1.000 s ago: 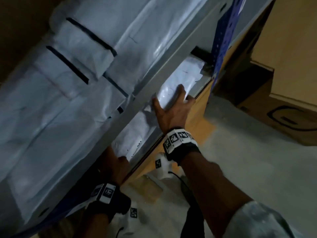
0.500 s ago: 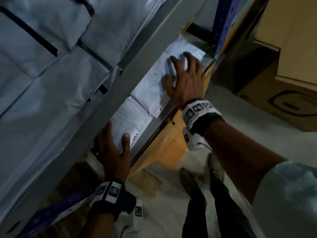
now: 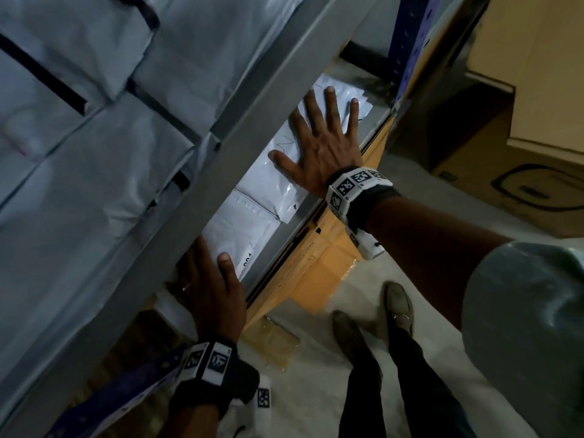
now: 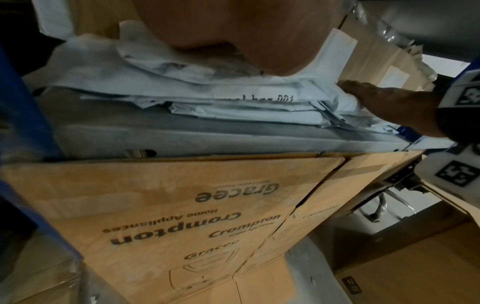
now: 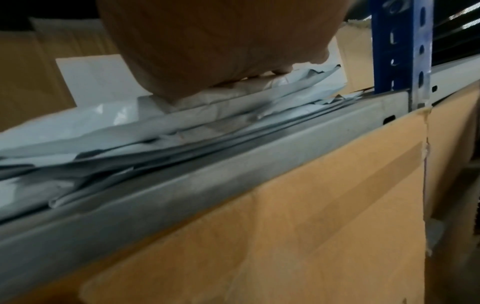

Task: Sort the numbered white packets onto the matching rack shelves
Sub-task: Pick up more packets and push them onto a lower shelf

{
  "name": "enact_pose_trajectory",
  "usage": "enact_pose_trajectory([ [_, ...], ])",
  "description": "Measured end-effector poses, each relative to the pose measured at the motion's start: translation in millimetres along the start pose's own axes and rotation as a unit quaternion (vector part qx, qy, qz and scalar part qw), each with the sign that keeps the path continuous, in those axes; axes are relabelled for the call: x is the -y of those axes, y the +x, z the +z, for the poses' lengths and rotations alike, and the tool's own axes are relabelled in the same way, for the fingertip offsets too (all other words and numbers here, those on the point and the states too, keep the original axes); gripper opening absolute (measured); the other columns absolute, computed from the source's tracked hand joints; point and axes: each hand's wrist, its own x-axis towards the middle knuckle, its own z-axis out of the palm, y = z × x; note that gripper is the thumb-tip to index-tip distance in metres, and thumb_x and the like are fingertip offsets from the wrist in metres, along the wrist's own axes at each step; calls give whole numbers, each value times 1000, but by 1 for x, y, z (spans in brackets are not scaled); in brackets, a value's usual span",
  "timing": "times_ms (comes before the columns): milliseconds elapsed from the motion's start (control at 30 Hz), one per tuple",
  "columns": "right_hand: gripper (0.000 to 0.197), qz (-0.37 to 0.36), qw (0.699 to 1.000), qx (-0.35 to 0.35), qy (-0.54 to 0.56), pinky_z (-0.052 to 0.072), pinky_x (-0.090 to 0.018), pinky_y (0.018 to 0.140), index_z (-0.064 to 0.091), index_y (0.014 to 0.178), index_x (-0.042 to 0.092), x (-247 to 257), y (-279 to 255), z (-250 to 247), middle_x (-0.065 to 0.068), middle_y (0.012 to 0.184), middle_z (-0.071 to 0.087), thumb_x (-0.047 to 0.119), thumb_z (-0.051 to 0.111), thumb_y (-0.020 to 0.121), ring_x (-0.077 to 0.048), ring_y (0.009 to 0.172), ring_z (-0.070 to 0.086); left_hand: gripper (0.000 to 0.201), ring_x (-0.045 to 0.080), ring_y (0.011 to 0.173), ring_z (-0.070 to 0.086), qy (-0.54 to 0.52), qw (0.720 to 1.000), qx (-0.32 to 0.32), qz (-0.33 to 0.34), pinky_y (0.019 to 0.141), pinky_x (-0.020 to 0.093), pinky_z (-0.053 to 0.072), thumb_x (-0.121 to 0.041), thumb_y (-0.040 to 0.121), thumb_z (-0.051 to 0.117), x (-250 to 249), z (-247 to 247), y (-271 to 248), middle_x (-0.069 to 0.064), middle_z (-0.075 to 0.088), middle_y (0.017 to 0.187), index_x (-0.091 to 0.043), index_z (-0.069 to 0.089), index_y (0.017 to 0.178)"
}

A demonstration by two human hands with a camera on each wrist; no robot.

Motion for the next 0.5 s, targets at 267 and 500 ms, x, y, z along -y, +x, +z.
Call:
enact_pose_trajectory([
  [267,93,6,1000,12,2,-5,-68,120,1,164,23,1,2,14,-10,171,-7,81,8,92,-38,155,-12,60,19,153,13,4,999,21,24,119,60,13,-44,103,24,7,5,4,2,14,167,-25,18,160],
  [500,100,6,1000,-14,6,-7,-67,119,7,164,19,10,8,13,-14,171,-2,85,5,88,-39,156,-11,61,28,153,9,55,998,13,-4,121,58,5,-53,102,18,2,3,1,8,8,167,-34,10,160],
])
